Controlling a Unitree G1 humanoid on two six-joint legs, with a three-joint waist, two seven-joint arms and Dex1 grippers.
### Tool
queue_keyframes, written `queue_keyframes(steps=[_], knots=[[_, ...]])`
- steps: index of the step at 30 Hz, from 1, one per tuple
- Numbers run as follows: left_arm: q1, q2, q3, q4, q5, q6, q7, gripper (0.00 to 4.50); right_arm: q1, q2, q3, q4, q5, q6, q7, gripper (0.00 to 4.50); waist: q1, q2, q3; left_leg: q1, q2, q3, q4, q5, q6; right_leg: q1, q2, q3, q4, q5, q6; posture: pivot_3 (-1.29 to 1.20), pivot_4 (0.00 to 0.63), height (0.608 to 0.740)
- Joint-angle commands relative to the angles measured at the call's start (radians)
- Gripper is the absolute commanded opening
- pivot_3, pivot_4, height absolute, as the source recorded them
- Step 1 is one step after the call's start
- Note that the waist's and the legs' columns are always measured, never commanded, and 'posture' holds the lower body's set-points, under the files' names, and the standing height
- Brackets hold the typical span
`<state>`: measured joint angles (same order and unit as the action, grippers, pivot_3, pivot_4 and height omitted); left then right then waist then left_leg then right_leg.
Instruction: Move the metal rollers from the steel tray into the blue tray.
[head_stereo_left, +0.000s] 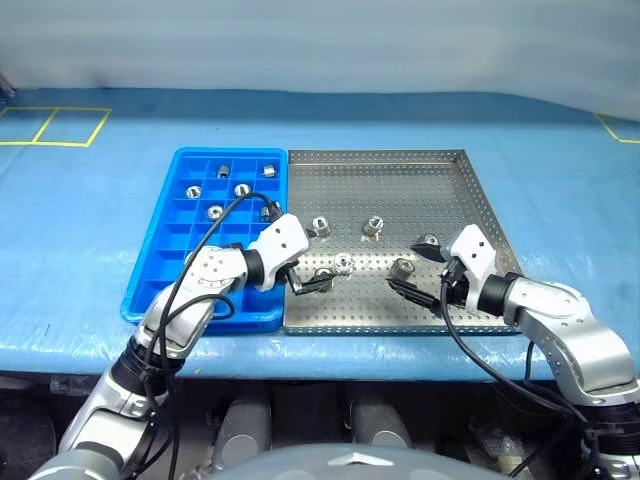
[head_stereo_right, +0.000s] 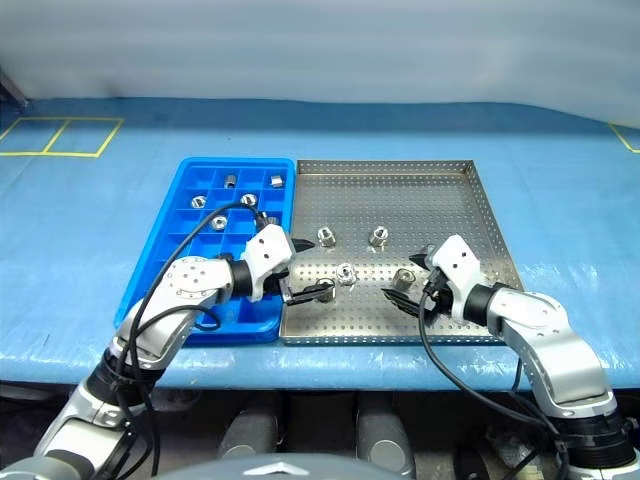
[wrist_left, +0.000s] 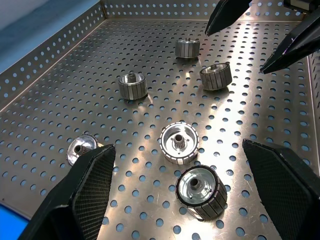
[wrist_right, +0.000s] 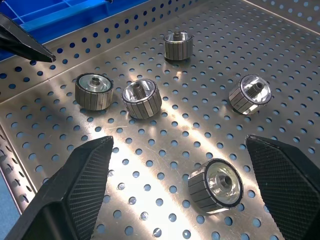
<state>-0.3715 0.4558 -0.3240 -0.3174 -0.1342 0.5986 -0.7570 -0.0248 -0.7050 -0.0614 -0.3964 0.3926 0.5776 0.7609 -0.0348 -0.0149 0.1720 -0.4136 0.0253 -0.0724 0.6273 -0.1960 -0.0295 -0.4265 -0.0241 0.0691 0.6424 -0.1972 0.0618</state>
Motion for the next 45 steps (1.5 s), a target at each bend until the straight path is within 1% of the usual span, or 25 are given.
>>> queue_keyframes(steps=[1,5,15,23,34,41,45], knots=[[-0.002,-0.009,0.001,-0.016,-0.001,-0.025,0.008,4.41,-0.010,0.000,0.003,-0.039,-0.006,0.000,-0.014,4.49,0.000,0.000,0.000,0.000,0.000,0.000,0.000,0.000,0.000,0.000,0.000,0.000,0.000,0.000,0.000,0.03,0.150,0.740],[-0.004,-0.002,-0.007,-0.012,0.015,-0.023,0.015,4.41,0.001,0.009,0.009,-0.043,-0.003,0.000,-0.023,4.49,0.000,0.000,0.000,0.000,0.000,0.000,0.000,0.000,0.000,0.000,0.000,0.000,0.000,0.000,0.000,0.04,0.150,0.740],[-0.002,0.003,-0.011,-0.021,0.009,-0.015,0.012,4.41,-0.002,0.007,0.018,-0.042,-0.006,-0.008,-0.022,4.49,0.000,0.000,0.000,0.000,0.000,0.000,0.000,0.000,0.000,0.000,0.000,0.000,0.000,0.000,0.000,0.04,0.150,0.740],[0.000,0.011,-0.025,-0.031,0.010,-0.001,0.008,4.41,-0.013,0.028,0.040,-0.029,-0.024,-0.026,-0.032,4.49,0.000,0.000,0.000,0.000,0.000,0.000,0.000,0.000,0.000,0.000,0.000,0.000,0.001,0.000,0.000,0.04,0.150,0.740],[-0.030,0.012,-0.049,-0.009,0.021,0.005,0.003,4.41,-0.003,0.043,0.037,-0.032,-0.039,-0.045,-0.042,4.49,0.000,0.000,0.000,0.000,0.000,0.000,0.001,0.000,0.000,0.000,0.000,0.000,0.001,0.000,0.000,0.02,0.150,0.740],[-0.125,0.029,-0.179,0.061,0.135,0.009,-0.018,4.41,0.004,0.068,0.057,-0.033,-0.053,-0.067,-0.055,4.49,-0.002,0.000,0.000,0.001,0.000,0.000,0.001,0.000,0.000,0.001,0.000,0.000,0.001,0.000,0.001,0.02,0.150,0.740],[-0.167,0.040,-0.265,0.122,0.223,-0.007,-0.034,4.41,0.015,0.076,0.060,-0.042,-0.064,-0.075,-0.056,4.49,-0.002,0.000,0.000,0.001,0.000,0.000,0.001,0.000,0.000,0.001,0.000,0.000,0.001,0.000,0.001,0.01,0.150,0.740]])
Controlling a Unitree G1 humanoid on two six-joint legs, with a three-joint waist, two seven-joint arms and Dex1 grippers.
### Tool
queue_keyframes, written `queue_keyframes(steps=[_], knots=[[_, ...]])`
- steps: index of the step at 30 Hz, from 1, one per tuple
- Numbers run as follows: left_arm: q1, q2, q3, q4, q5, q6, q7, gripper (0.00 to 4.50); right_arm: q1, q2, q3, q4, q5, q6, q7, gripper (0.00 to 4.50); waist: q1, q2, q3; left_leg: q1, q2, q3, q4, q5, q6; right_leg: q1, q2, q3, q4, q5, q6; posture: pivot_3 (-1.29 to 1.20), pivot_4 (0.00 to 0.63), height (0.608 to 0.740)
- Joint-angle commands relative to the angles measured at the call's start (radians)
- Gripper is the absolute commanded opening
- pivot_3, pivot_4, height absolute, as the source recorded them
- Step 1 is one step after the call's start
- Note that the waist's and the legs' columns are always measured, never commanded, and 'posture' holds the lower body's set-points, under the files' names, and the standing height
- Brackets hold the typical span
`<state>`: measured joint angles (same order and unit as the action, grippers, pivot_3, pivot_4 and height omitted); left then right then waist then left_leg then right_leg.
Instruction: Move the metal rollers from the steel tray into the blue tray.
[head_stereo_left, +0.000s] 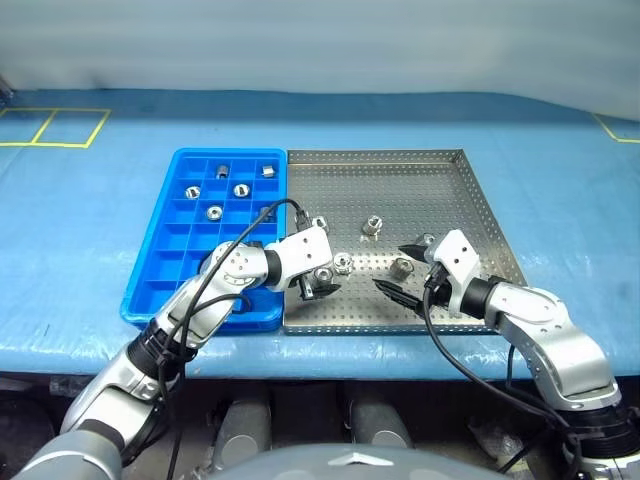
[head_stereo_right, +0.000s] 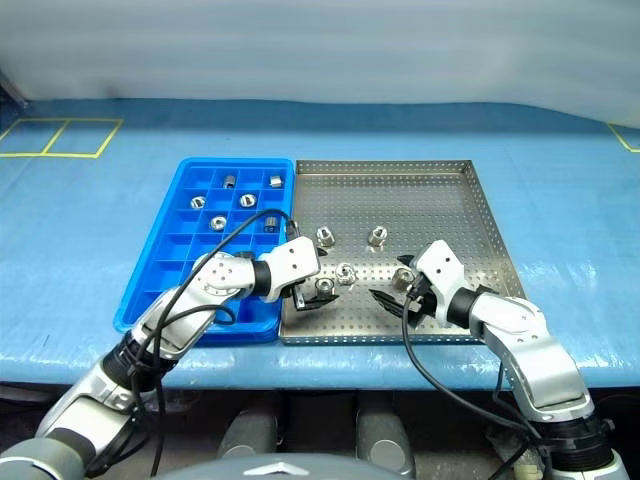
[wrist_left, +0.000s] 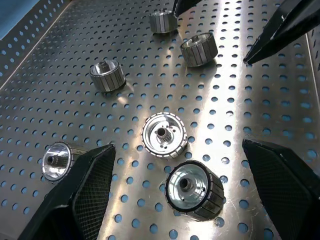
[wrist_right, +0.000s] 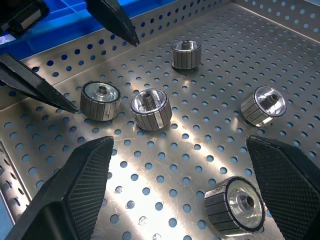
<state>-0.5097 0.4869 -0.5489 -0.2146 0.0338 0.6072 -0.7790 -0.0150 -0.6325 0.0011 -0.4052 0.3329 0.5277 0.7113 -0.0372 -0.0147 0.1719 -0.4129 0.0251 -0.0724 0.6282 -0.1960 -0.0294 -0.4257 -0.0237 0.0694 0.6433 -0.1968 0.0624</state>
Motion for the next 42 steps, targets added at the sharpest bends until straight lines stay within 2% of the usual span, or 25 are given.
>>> queue_keyframes(steps=[1,7,8,10,16,18,19,22,28,38,42], knots=[[-0.039,0.009,-0.057,0.038,0.078,-0.020,-0.013,4.41,0.008,0.005,-0.003,-0.036,-0.007,-0.027,-0.008,4.49,0.000,0.000,0.000,0.000,0.000,0.000,0.000,0.000,0.000,0.000,0.000,0.000,0.000,0.000,0.000,0.01,0.150,0.740],[-0.052,-0.005,-0.097,0.095,0.120,-0.037,-0.043,4.41,0.017,0.009,-0.007,-0.039,-0.021,-0.040,-0.016,4.49,-0.005,0.001,0.000,0.001,0.000,0.000,0.000,0.000,0.000,0.000,0.000,0.000,0.001,0.000,0.000,0.00,0.150,0.740],[-0.050,-0.010,-0.099,0.103,0.127,-0.039,-0.043,4.25,0.017,0.008,-0.007,-0.037,-0.024,-0.043,-0.018,4.50,-0.006,0.001,-0.001,0.001,0.000,0.000,0.000,0.000,0.000,0.001,0.000,0.000,0.001,0.000,0.000,0.00,0.150,0.740],[-0.048,-0.016,-0.098,0.112,0.138,-0.041,-0.045,3.83,0.016,0.007,-0.007,-0.034,-0.028,-0.048,-0.021,4.50,-0.008,0.001,-0.001,0.002,0.000,0.000,0.000,0.000,0.000,0.001,0.000,0.000,0.001,0.000,0.000,0.00,0.150,0.740],[-0.042,-0.029,-0.087,0.113,0.152,-0.024,-0.041,1.89,0.007,0.014,-0.010,-0.025,-0.037,-0.056,-0.028,4.50,-0.014,0.001,-0.001,0.002,0.000,0.000,0.000,0.000,0.000,0.001,0.000,0.000,0.001,0.000,0.000,0.00,0.150,0.740],[-0.042,-0.028,-0.086,0.111,0.155,-0.026,-0.046,1.89,0.004,0.016,-0.008,-0.020,-0.041,-0.061,-0.030,4.50,-0.016,0.001,-0.001,0.002,0.000,0.000,0.000,0.000,0.000,0.001,0.000,0.000,0.001,0.000,0.000,0.00,0.150,0.740],[-0.041,-0.029,-0.085,0.111,0.156,-0.026,-0.047,1.38,0.003,0.017,-0.007,-0.018,-0.042,-0.063,-0.030,4.50,-0.017,0.001,-0.001,0.002,0.000,0.000,0.000,0.000,0.000,0.001,0.000,0.000,0.002,0.000,0.000,0.00,0.150,0.740],[-0.037,-0.030,-0.079,0.108,0.159,-0.028,-0.052,0.84,-0.002,0.021,-0.005,-0.013,-0.048,-0.066,-0.034,4.50,-0.017,0.002,-0.001,0.003,0.000,0.000,0.001,0.000,0.000,0.002,0.000,0.000,0.002,0.000,0.000,0.00,0.150,0.740],[-0.020,-0.048,-0.010,0.063,0.113,-0.013,-0.046,0.83,-0.001,0.025,-0.007,-0.012,-0.054,-0.070,-0.038,4.50,-0.017,0.001,-0.001,0.002,0.000,0.000,0.001,0.000,0.000,0.002,0.000,0.001,0.002,0.000,0.000,0.00,0.150,0.740],[0.060,-0.098,0.246,-0.136,-0.127,0.049,-0.039,0.83,-0.019,0.039,0.007,0.000,-0.066,-0.073,-0.043,4.50,-0.016,0.001,-0.001,0.001,0.000,0.000,0.001,0.000,0.000,0.001,0.000,0.000,0.001,0.000,0.000,0.02,0.150,0.740],[0.094,-0.108,0.297,-0.172,-0.186,0.070,-0.016,0.83,-0.044,0.049,0.022,0.016,-0.075,-0.078,-0.042,4.50,-0.014,0.001,-0.001,0.002,0.000,0.000,0.001,0.000,0.000,0.001,0.000,0.000,0.001,0.000,0.000,0.04,0.150,0.740]])
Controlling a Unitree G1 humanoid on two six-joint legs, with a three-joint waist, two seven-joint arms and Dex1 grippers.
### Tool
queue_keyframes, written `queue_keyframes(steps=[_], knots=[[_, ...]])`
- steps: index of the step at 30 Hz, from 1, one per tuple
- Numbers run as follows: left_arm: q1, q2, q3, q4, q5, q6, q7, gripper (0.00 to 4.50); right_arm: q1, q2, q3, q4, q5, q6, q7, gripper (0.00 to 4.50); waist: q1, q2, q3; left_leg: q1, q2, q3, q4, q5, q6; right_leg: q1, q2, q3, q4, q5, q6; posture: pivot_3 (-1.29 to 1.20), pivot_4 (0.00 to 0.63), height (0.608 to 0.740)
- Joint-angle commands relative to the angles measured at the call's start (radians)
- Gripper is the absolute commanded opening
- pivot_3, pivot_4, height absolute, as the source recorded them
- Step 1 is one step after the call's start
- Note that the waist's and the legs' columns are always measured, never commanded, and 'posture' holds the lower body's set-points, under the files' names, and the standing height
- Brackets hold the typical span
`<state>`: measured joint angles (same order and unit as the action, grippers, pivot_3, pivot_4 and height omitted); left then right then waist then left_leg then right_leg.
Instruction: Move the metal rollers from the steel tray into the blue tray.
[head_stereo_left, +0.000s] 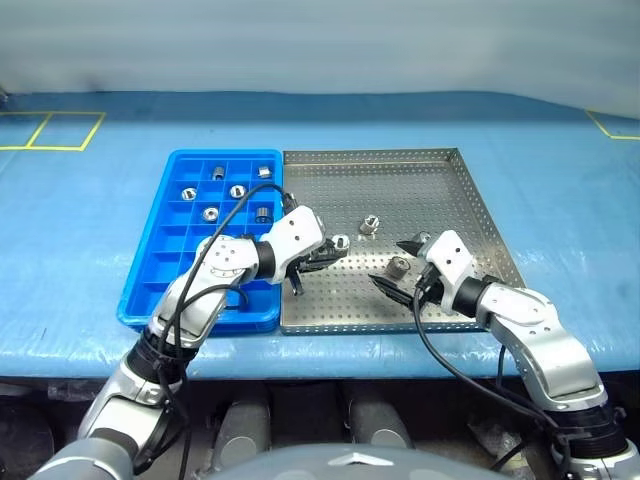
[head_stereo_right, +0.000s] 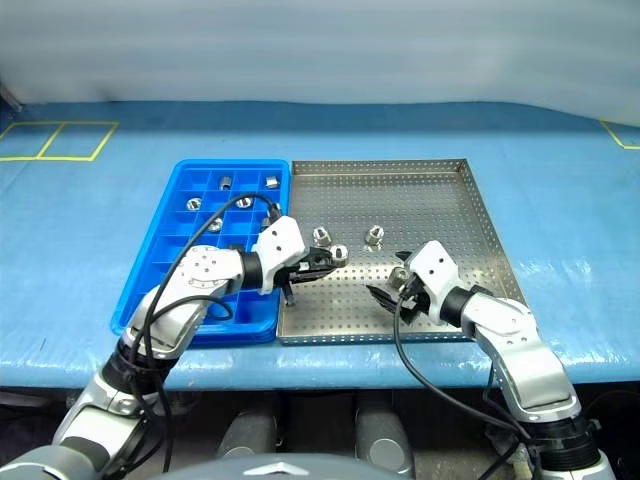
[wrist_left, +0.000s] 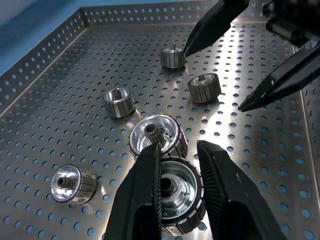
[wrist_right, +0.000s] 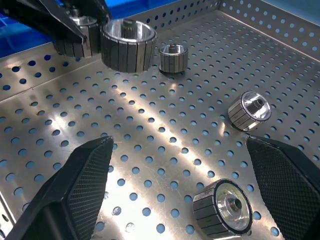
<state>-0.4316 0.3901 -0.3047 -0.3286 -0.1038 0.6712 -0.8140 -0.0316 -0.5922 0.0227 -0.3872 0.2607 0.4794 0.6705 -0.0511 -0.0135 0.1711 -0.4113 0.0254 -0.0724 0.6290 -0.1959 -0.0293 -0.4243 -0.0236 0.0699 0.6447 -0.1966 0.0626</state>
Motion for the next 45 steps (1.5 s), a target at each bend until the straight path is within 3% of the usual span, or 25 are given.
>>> queue_keyframes(steps=[1,4,13,35,45], knots=[[0.023,-0.011,0.058,-0.061,-0.058,0.007,0.023,0.83,-0.034,0.012,0.004,0.003,-0.006,-0.033,-0.002,4.50,0.000,0.000,0.000,0.000,0.000,0.000,0.000,0.000,0.000,0.000,0.000,0.000,0.000,0.000,0.000,0.04,0.150,0.740],[0.046,-0.022,0.070,-0.071,-0.109,-0.008,0.013,0.83,-0.055,0.037,-0.010,0.008,0.014,-0.039,-0.010,4.50,0.003,0.000,0.000,0.000,0.000,0.000,0.000,0.000,0.000,0.000,0.000,0.000,0.000,0.000,0.000,0.05,0.150,0.740],[0.059,-0.029,0.074,-0.092,-0.229,-0.076,-0.049,0.83,-0.071,0.135,-0.138,-0.077,0.344,-0.003,0.071,4.50,0.017,0.000,0.000,0.000,0.000,0.000,0.000,0.000,0.000,0.000,0.000,0.000,0.000,0.000,0.000,0.05,0.150,0.740],[-0.011,-0.035,0.075,-0.112,-0.278,-0.158,-0.036,0.83,-0.082,0.252,-0.200,-0.049,0.735,0.129,-0.031,4.50,0.014,0.000,0.000,0.000,0.000,0.000,0.000,0.000,0.000,0.000,0.000,0.000,0.000,0.000,0.000,0.03,0.150,0.740],[-0.035,-0.035,0.089,-0.139,-0.292,-0.177,-0.019,0.83,-0.093,0.269,-0.198,-0.004,0.802,0.161,-0.065,4.50,0.013,0.000,0.000,0.000,0.000,0.000,0.000,0.000,0.000,0.000,0.001,0.000,0.000,0.000,0.000,0.03,0.150,0.740]])
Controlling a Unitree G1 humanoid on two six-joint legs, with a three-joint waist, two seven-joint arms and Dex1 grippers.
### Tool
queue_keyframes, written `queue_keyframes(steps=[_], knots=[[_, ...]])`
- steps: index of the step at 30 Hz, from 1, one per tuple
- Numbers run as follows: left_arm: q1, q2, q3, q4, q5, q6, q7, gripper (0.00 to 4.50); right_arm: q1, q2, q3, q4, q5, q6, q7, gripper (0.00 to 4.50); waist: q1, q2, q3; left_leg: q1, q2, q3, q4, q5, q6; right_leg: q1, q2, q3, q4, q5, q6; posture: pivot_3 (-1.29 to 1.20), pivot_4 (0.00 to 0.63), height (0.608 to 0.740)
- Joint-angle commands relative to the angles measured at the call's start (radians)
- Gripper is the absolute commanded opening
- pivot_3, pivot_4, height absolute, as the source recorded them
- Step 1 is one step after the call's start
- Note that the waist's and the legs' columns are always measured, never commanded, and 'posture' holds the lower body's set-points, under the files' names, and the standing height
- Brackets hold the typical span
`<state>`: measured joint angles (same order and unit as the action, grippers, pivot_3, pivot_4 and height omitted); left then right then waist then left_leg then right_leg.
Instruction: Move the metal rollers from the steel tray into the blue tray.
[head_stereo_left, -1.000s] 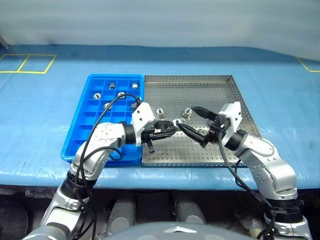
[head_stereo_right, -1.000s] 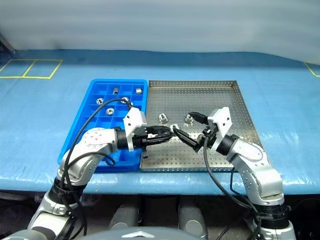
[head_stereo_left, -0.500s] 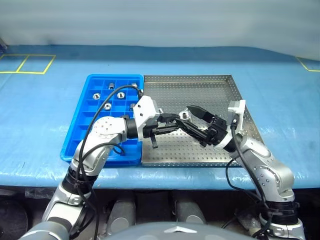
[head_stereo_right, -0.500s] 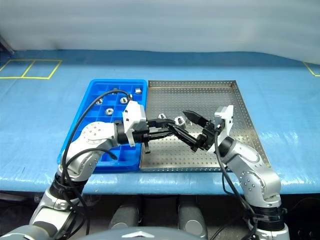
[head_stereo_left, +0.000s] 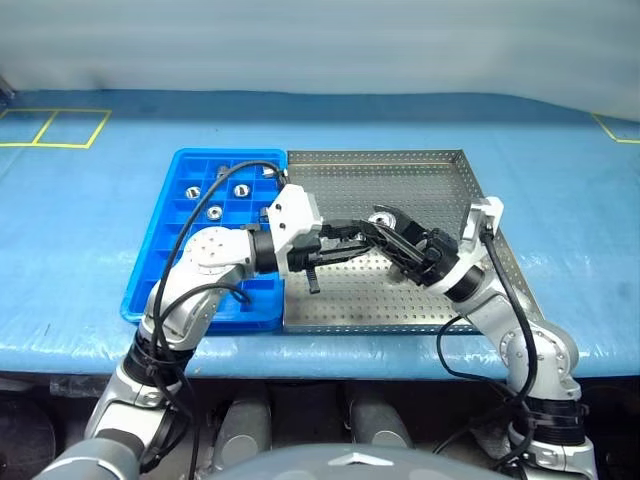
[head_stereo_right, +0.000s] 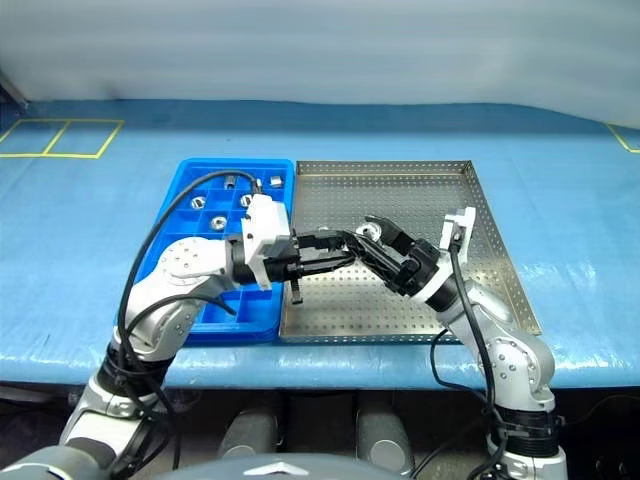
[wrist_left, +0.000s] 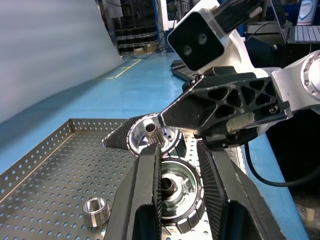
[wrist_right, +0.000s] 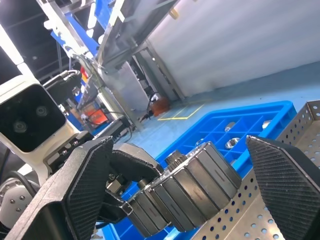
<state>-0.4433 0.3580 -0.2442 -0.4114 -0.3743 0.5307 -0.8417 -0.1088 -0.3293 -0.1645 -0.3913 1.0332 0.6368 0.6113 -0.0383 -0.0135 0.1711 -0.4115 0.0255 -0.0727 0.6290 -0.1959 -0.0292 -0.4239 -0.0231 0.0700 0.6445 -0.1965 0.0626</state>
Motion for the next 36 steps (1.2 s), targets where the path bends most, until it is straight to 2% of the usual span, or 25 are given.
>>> queue_keyframes(steps=[1,4,7,13,14,24,33,36], knots=[[-0.025,-0.002,0.029,-0.056,-0.021,-0.038,0.010,0.83,-0.017,0.008,-0.012,0.005,0.033,0.007,-0.010,4.50,0.000,0.000,0.000,0.000,0.000,0.000,0.000,0.000,0.000,0.000,0.000,0.000,0.000,0.000,0.000,0.03,0.150,0.740],[-0.028,-0.002,0.030,-0.058,-0.021,-0.041,0.017,0.83,-0.017,0.014,-0.018,0.016,0.051,0.014,-0.017,4.50,0.001,0.000,0.000,0.000,0.000,0.000,0.000,0.000,0.000,0.000,0.000,0.000,0.000,0.000,0.000,0.03,0.150,0.740],[-0.030,-0.003,0.030,-0.056,-0.019,-0.045,0.021,0.83,-0.019,0.019,-0.025,0.027,0.077,0.018,-0.023,3.90,0.001,0.000,0.000,0.000,0.000,0.000,0.000,0.000,0.000,0.000,0.000,0.000,0.000,0.000,0.000,0.03,0.150,0.740],[-0.034,-0.005,0.029,-0.048,-0.016,-0.054,0.027,0.83,-0.018,0.016,-0.030,0.026,0.097,0.020,-0.030,1.92,0.000,0.000,0.000,0.000,0.000,0.000,0.000,0.000,0.000,0.000,0.000,0.000,0.000,0.000,0.000,0.03,0.150,0.740],[-0.035,-0.004,0.029,-0.046,-0.014,-0.055,0.028,0.83,-0.018,0.015,-0.030,0.025,0.095,0.019,-0.031,1.76,0.000,0.000,0.000,0.000,0.000,0.000,0.000,0.000,0.000,0.000,0.000,0.000,0.000,0.000,0.000,0.03,0.150,0.740],[-0.034,-0.006,0.031,-0.038,-0.008,-0.056,0.045,0.83,-0.021,0.008,-0.027,0.026,0.042,-0.010,-0.033,1.75,0.000,0.000,0.000,0.000,0.000,0.000,0.000,0.000,0.000,0.000,0.000,0.000,0.000,0.000,0.000,0.03,0.150,0.740],[-0.002,-0.003,0.022,-0.051,-0.006,-0.023,0.090,0.83,-0.042,-0.071,0.026,-0.014,-0.262,-0.133,-0.072,1.75,0.000,0.000,0.000,0.000,0.000,0.000,0.000,0.000,0.000,0.000,0.000,0.000,0.000,0.000,0.000,0.03,0.150,0.740],[0.007,-0.002,0.019,-0.054,-0.008,-0.022,0.096,0.83,-0.047,-0.081,0.027,-0.024,-0.297,-0.150,-0.070,1.75,0.000,0.000,0.000,0.000,0.000,0.000,-0.001,0.000,0.000,-0.001,0.000,0.000,0.000,0.000,0.000,0.03,0.150,0.740]])
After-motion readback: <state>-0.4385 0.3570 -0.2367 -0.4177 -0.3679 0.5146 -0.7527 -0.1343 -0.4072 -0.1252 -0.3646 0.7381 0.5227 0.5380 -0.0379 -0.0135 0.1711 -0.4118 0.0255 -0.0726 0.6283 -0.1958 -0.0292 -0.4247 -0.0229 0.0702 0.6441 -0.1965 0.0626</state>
